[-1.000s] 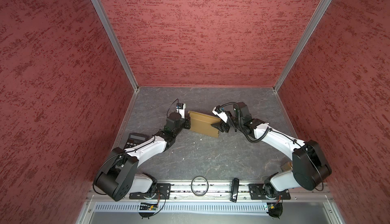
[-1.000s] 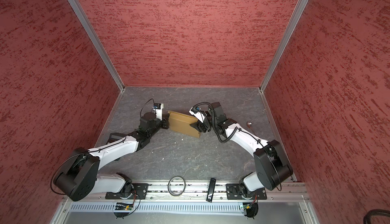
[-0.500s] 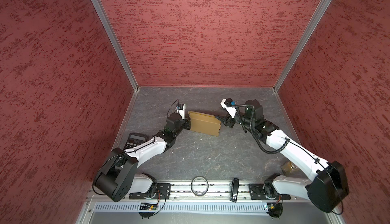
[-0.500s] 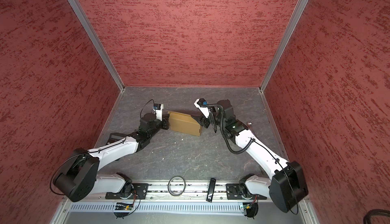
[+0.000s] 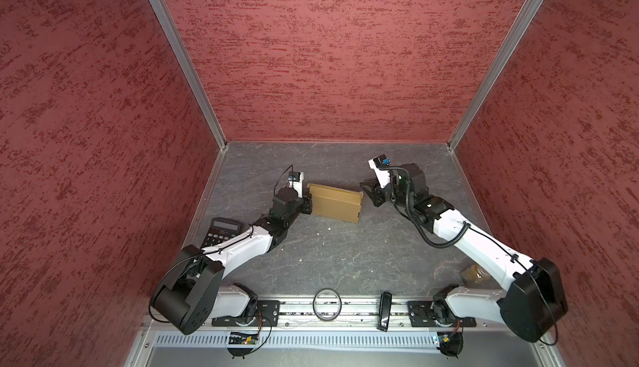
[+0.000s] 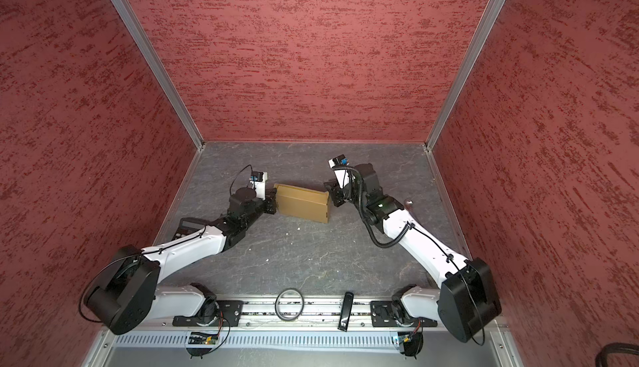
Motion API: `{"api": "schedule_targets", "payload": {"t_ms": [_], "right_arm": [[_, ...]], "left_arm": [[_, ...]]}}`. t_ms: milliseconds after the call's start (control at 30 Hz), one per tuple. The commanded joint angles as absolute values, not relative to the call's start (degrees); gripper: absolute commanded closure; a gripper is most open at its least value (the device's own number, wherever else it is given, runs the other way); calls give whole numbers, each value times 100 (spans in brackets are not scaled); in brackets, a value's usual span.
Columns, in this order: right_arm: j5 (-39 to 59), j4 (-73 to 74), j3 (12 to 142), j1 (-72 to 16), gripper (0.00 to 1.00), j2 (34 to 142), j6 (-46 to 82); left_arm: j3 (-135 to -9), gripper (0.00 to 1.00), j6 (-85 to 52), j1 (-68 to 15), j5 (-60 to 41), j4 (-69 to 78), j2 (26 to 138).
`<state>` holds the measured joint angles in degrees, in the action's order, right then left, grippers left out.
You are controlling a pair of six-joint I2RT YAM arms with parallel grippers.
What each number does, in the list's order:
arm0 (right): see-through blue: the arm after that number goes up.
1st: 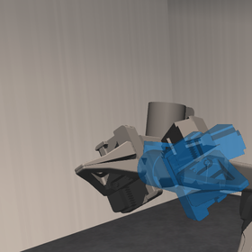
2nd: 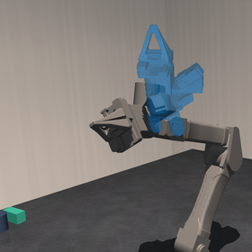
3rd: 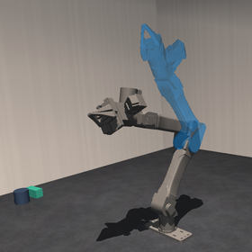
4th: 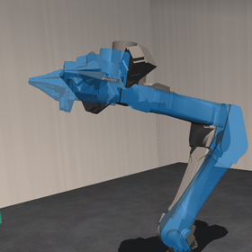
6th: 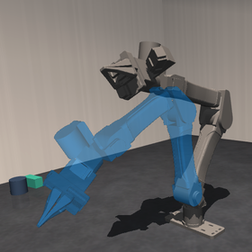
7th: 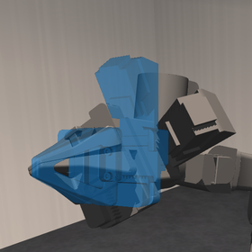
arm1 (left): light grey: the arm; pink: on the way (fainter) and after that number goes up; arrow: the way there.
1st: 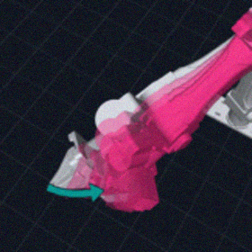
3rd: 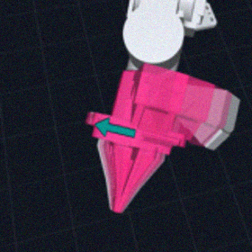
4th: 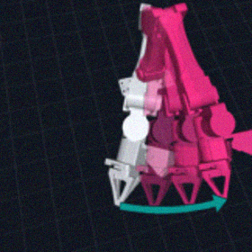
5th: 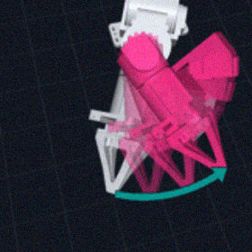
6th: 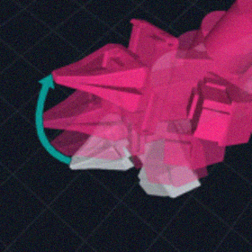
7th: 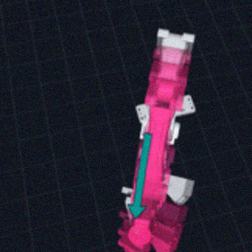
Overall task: Fold the paper box
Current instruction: 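Open the right gripper and lift it away from the box, then move the right gripper to the box's far end while left holds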
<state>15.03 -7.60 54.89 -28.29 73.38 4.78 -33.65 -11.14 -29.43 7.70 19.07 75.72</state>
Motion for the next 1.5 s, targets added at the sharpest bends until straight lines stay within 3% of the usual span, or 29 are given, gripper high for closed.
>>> {"api": "schedule_targets", "payload": {"t_ms": [0,267,1100,1467], "right_arm": [[1085,-1158,5510,-2817,78,7152,1128],[1195,-1599,5644,-2829,86,7225,1662],[1634,-1680,5650,-3010,87,7582,2195],[1605,-1711,5680,-3102,93,7679,2250]], "left_arm": [[-3059,100,-1149,-2983,816,729,7734],[-3047,100,-1169,-3050,870,795,7761],[-3150,100,-1143,-3187,1051,716,7796],[-3142,100,-1164,-3243,1081,726,7815]]}}
